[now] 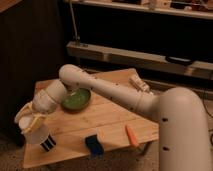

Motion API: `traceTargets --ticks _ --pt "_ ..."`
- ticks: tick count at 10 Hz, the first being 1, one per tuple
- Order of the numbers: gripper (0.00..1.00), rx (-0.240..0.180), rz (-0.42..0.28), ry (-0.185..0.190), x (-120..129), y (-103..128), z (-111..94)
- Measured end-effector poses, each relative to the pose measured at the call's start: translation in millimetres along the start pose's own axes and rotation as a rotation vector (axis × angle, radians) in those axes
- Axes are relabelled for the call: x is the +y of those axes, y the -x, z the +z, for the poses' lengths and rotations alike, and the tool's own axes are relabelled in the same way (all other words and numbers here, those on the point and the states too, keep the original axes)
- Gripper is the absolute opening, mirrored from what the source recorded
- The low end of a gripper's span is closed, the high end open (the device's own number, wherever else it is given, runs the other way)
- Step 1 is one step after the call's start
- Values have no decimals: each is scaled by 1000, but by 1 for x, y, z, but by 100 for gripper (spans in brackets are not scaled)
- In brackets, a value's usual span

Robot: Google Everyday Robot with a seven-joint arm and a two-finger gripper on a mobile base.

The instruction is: Place the ceramic cup over the eraser

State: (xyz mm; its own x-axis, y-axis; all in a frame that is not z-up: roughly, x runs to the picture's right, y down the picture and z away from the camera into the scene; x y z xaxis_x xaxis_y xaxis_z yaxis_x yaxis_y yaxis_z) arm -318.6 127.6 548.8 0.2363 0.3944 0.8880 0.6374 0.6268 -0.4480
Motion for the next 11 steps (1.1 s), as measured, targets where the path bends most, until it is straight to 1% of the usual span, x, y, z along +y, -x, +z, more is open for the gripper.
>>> traceTargets --ticks 3,5,9,11 --pt "64 -4 -1 5 2 -4 3" --pt "79 -3 1 2 2 -8 4" --pt "80 -5 17 -39 -7 -17 0" --pt "80 7 32 -62 -8 -22 0"
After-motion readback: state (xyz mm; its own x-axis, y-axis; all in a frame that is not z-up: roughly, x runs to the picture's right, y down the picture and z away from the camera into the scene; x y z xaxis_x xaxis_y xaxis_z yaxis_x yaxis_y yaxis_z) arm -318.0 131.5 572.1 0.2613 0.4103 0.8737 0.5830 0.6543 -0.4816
